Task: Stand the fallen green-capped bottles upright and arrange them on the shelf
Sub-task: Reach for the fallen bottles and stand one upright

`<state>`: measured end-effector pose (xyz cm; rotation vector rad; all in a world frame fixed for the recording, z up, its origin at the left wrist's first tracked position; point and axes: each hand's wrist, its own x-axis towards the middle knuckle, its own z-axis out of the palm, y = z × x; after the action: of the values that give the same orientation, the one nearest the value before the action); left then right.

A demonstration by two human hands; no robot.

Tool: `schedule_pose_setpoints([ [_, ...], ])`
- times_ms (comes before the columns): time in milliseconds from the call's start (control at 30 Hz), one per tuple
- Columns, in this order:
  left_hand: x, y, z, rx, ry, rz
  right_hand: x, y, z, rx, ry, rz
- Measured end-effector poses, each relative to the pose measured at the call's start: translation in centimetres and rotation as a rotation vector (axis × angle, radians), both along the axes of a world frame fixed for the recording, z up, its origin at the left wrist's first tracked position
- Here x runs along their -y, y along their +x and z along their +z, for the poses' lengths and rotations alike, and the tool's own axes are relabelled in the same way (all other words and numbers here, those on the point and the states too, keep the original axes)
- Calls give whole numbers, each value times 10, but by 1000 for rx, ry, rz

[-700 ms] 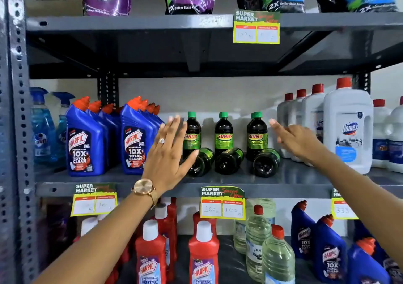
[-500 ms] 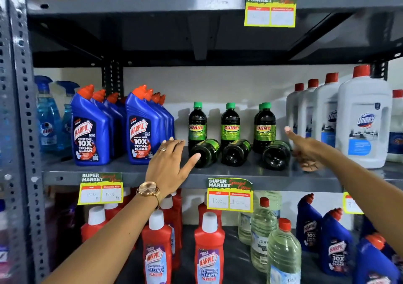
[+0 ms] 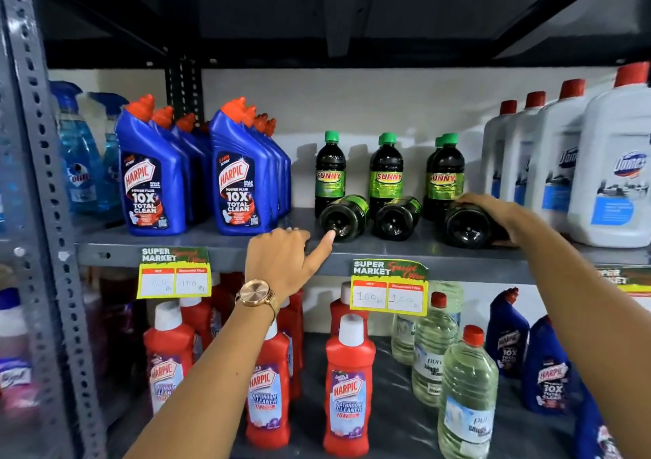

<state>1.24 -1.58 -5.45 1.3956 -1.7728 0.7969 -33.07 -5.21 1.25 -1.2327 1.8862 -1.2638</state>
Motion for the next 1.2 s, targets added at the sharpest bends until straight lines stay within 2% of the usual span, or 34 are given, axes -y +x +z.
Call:
schedule_pose_setpoints([
  [133, 1, 0, 0, -25, 3, -9, -13, -4, -17, 26, -206, -224],
  [300, 3, 0, -1, -31, -27, -4, -27, 4, -12, -77, -446, -288],
  [400, 2, 0, -1, -39, -37, -14, -28, 10, -9, -162, -493, -319],
  [600, 2, 0, -1, -36, -43, -23, -19, 23, 4, -410, -381, -213],
  [967, 4, -1, -1, -60, -38, -16, 15, 22, -8, -213, -315, -131],
  [1200, 1, -1, 0, -67, -43, -24, 11, 18, -12, -414, -271, -207],
])
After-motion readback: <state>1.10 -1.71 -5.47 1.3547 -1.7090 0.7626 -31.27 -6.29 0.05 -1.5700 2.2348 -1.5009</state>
